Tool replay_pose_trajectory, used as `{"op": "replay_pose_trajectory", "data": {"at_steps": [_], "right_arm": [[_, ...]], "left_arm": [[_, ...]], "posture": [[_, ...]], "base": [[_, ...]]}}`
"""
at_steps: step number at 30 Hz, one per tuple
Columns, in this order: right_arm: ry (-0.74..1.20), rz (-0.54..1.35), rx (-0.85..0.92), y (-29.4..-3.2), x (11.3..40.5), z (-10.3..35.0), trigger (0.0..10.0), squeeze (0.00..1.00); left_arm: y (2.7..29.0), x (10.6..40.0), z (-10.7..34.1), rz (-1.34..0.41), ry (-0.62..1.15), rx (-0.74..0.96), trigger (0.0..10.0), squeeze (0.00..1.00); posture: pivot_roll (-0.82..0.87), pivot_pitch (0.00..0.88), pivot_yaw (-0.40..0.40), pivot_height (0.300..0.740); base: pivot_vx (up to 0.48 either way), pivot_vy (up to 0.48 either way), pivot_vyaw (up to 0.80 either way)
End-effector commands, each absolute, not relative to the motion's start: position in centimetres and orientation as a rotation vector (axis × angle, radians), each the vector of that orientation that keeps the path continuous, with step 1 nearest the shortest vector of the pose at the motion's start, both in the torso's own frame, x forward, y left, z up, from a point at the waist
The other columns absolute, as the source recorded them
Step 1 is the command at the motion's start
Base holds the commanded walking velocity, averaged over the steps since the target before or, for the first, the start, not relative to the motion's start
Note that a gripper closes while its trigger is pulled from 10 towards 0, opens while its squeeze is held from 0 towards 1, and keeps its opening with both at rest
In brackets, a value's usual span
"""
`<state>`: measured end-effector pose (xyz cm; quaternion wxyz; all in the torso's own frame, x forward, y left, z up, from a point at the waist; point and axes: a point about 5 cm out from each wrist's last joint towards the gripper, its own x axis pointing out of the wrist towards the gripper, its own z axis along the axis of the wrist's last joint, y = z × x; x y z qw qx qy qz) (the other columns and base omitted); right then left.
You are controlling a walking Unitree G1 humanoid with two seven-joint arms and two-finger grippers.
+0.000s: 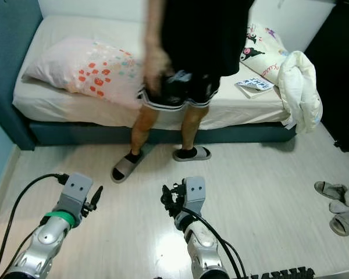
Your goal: Clean up the room
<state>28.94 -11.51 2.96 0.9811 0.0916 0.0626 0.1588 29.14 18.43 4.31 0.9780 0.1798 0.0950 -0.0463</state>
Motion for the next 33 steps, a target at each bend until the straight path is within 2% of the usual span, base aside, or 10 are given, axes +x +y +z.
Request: {"op": "replay_pose_trajectory", "data": {"at_steps": [1, 2, 5, 12, 14, 16, 18, 20, 23, 33], "right_arm": [[0.140, 0.294, 0.176, -12.4, 28.8, 2.6, 10.0, 0.00], [0.138, 0.283, 0.170, -12.8, 29.1, 2.9, 10.0, 0.00], [0.133, 0.284, 0.167, -12.8, 29.3, 3.0, 10.0, 0.00], [0.141, 0.276, 0.170, -12.9, 29.2, 2.8, 10.0, 0.00], [0.143, 0.273, 0.173, -12.7, 29.1, 2.7, 10.0, 0.00], [0.140, 0.258, 0.187, -12.5, 29.1, 2.7, 10.0, 0.00], [0.141, 0.255, 0.190, -12.4, 29.1, 2.7, 10.0, 0.00], [0.142, 0.260, 0.185, -12.4, 29.2, 2.7, 10.0, 0.00], [0.144, 0.258, 0.184, -12.5, 29.2, 2.7, 10.0, 0.00], [0.143, 0.245, 0.194, -12.4, 29.0, 2.6, 10.0, 0.00]], "left_arm": [[19.1, 29.0, 3.8, -0.040, 0.233, 0.347, 10.0, 0.00], [20.1, 30.0, 4.7, 0.063, 0.216, 0.322, 10.0, 0.00], [20.2, 30.3, 5.0, 0.070, 0.208, 0.330, 10.0, 0.00], [18.9, 29.1, 3.8, -0.083, 0.247, 0.417, 10.0, 0.00], [19.1, 28.9, 3.8, -0.046, 0.230, 0.431, 10.0, 0.00], [21.2, 29.4, 4.8, 0.170, 0.169, 0.501, 10.0, 0.00], [21.6, 29.6, 4.8, 0.198, 0.178, 0.507, 10.0, 0.00], [21.4, 29.8, 4.4, 0.158, 0.219, 0.503, 10.0, 0.00], [19.7, 29.4, 3.2, -0.013, 0.261, 0.510, 10.0, 0.00], [19.3, 29.1, 3.0, -0.028, 0.270, 0.496, 10.0, 0.00]], "posture": [[0.11, 0.088, -0.032, 0.735], [0.11, 0.087, -0.034, 0.735], [0.12, 0.094, -0.030, 0.735], [0.13, 0.081, -0.020, 0.735], [0.12, 0.071, -0.013, 0.735], [0.13, 0.050, -0.019, 0.735], [0.13, 0.047, -0.020, 0.735], [0.13, 0.039, -0.017, 0.735], [0.13, 0.029, -0.016, 0.735], [0.12, 0.022, -0.012, 0.735]], "base": [[0.000, 0.000, 0.00], [0.000, 0.000, 0.00], [0.000, 0.000, 0.00], [0.000, 0.000, 0.00], [0.000, 0.000, 0.00], [0.000, 0.000, 0.00], [0.000, 0.000, 0.00], [0.000, 0.000, 0.00], [0.000, 0.000, 0.00], [0.000, 0.000, 0.00]]}}
